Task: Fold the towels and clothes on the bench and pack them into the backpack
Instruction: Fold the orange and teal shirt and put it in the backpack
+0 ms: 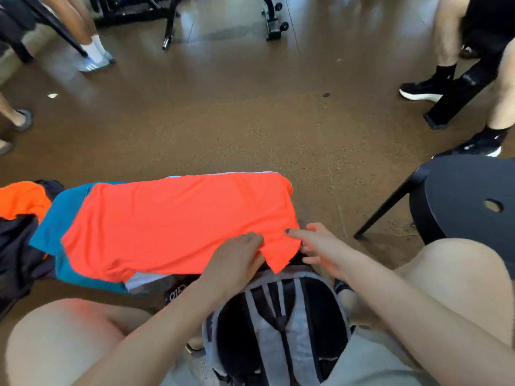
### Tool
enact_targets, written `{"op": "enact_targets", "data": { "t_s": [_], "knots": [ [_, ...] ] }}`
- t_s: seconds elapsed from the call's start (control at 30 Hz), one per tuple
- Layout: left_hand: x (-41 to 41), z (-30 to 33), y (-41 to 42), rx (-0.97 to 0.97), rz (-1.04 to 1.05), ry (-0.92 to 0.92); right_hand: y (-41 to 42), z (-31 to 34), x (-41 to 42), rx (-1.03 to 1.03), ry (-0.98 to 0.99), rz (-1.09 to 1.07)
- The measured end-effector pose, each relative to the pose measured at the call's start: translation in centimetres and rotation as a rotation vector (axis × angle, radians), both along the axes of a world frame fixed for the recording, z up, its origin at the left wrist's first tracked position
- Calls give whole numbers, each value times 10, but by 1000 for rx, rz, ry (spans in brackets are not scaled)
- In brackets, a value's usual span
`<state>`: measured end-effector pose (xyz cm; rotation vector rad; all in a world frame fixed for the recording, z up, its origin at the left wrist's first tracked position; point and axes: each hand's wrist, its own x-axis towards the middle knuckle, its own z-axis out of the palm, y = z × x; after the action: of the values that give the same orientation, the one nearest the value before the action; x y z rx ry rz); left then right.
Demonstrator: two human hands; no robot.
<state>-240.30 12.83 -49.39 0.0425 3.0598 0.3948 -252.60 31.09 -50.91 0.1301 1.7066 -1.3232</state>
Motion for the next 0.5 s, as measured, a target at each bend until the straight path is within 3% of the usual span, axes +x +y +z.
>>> {"op": "enact_targets", "data": {
  "t_s": [0.13,0.33,0.5],
  "knots": [
    [-5,20,-4,269,135,-62,-7,1,37,-87,-45,-133],
    [-12,36,-19,456,126,-87,-16,28,40,-204,-126,-310],
    [-11,46,-30,499,182,-83,-34,50,36,-310,-203,-391]
  ]
}}
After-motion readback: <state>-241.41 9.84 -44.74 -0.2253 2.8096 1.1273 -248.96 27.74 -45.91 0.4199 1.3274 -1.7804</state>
